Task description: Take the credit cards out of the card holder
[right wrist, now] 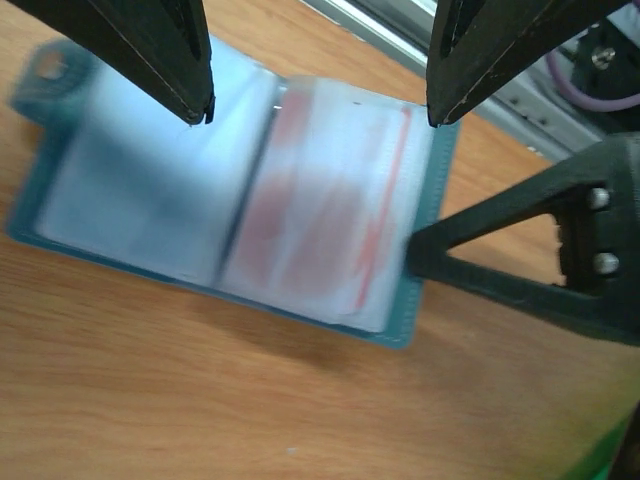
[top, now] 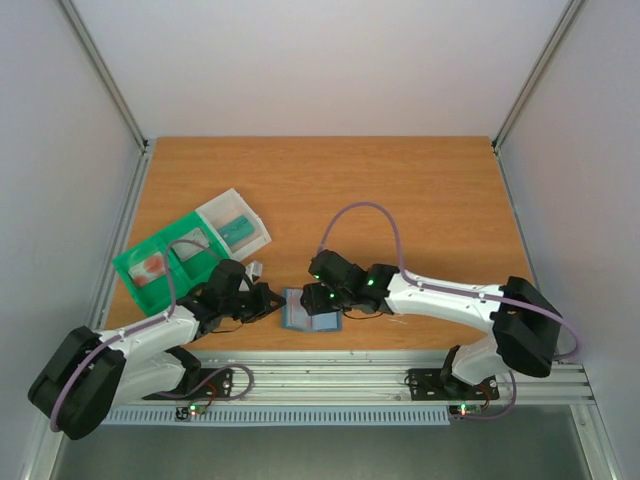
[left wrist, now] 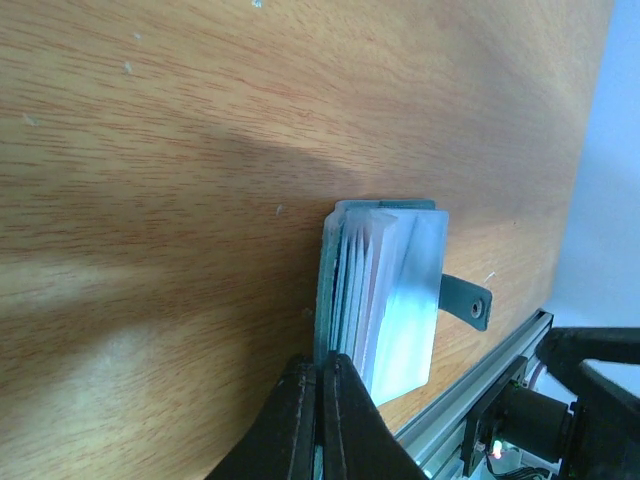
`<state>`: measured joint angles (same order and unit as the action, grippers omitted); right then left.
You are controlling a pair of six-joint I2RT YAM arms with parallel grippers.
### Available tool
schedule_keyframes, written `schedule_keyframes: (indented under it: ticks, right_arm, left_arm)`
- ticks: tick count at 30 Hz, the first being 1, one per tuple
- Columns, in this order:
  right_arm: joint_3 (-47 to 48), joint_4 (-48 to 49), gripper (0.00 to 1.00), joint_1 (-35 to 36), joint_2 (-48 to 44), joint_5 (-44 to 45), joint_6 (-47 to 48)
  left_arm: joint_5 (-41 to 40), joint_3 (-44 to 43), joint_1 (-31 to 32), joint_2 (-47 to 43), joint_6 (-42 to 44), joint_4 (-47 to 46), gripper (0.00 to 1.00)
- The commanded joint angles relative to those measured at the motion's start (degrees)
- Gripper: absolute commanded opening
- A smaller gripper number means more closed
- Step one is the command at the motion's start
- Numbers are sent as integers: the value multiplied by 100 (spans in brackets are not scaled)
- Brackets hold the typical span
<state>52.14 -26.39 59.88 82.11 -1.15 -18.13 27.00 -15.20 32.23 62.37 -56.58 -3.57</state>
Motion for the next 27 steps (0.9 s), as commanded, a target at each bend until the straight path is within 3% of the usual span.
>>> schedule_keyframes:
  ticks: [1,11,27]
  right_arm:
    - [314,457,60,199,395,-447,-5]
    - [422,443,67,222,1062,-294,-72]
    - [403,521,67,217,1537,-240,-123]
  left_arm:
    - [26,-97,15,-109,-18,-97,0]
    - [4,-71,20,-170,-20,-69,0]
    - [6,-18,20,-164,-46,-137,0]
